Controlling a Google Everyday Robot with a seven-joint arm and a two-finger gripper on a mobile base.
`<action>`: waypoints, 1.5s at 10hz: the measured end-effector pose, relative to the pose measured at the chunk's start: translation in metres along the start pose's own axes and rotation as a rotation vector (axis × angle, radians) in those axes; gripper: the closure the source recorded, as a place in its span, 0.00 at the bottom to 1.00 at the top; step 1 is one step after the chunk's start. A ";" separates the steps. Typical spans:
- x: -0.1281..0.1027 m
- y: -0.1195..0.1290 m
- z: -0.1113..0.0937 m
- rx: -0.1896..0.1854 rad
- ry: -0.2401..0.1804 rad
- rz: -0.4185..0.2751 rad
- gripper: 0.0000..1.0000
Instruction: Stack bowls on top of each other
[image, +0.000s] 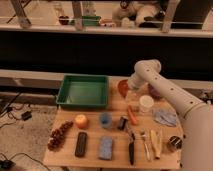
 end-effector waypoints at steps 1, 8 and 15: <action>-0.001 -0.002 0.009 -0.009 -0.009 0.002 0.20; 0.007 -0.016 0.048 -0.047 -0.005 0.020 0.25; 0.029 -0.023 0.061 -0.059 0.030 0.054 0.94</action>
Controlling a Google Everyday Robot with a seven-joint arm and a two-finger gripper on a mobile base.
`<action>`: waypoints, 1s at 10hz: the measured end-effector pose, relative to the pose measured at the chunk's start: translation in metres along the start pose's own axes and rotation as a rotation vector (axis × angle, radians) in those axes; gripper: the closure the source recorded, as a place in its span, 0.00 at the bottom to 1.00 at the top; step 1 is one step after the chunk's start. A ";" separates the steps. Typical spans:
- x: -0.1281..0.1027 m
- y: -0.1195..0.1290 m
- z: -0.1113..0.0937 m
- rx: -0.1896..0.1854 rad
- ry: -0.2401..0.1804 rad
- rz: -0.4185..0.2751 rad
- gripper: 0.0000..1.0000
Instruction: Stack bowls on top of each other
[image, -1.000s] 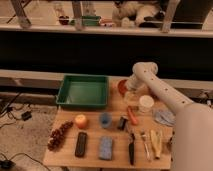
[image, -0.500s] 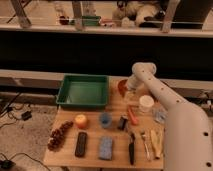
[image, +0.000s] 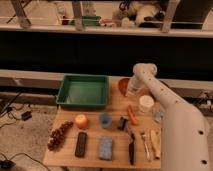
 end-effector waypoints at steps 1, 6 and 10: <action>0.002 -0.001 -0.001 -0.019 -0.007 0.002 0.99; 0.000 -0.007 -0.046 -0.032 -0.059 -0.004 1.00; 0.000 -0.012 -0.086 0.035 -0.099 -0.002 1.00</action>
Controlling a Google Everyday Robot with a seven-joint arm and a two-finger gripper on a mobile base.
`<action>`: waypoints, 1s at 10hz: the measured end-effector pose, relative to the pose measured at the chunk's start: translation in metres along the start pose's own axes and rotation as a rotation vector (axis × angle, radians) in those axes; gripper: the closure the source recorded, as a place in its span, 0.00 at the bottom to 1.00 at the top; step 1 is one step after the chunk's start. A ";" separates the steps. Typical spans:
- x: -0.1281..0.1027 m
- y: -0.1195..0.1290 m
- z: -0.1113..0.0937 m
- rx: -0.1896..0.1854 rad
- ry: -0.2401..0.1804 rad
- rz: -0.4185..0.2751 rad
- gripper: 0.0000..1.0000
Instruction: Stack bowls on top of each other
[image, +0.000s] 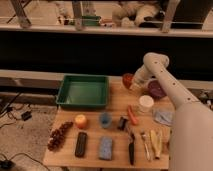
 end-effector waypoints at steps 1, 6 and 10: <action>-0.001 -0.003 -0.009 0.019 -0.012 0.002 1.00; 0.007 -0.017 -0.050 0.100 -0.050 0.015 1.00; 0.026 -0.029 -0.075 0.146 -0.057 0.036 1.00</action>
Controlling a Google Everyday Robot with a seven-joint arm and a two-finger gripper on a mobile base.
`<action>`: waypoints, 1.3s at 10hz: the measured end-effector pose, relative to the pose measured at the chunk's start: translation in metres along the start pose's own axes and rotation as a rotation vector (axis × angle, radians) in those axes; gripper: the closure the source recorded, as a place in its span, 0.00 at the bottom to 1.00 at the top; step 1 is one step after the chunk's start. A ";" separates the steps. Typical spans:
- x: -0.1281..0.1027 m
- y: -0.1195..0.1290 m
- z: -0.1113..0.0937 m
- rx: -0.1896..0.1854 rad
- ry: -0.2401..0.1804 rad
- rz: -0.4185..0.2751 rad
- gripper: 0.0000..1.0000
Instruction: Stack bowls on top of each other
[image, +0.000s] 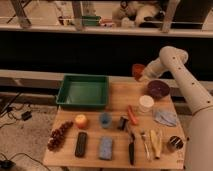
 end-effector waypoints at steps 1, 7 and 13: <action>0.001 -0.003 -0.004 0.010 0.000 0.002 1.00; 0.043 -0.019 -0.022 0.052 0.056 0.051 1.00; 0.084 -0.014 -0.030 0.069 0.149 0.043 1.00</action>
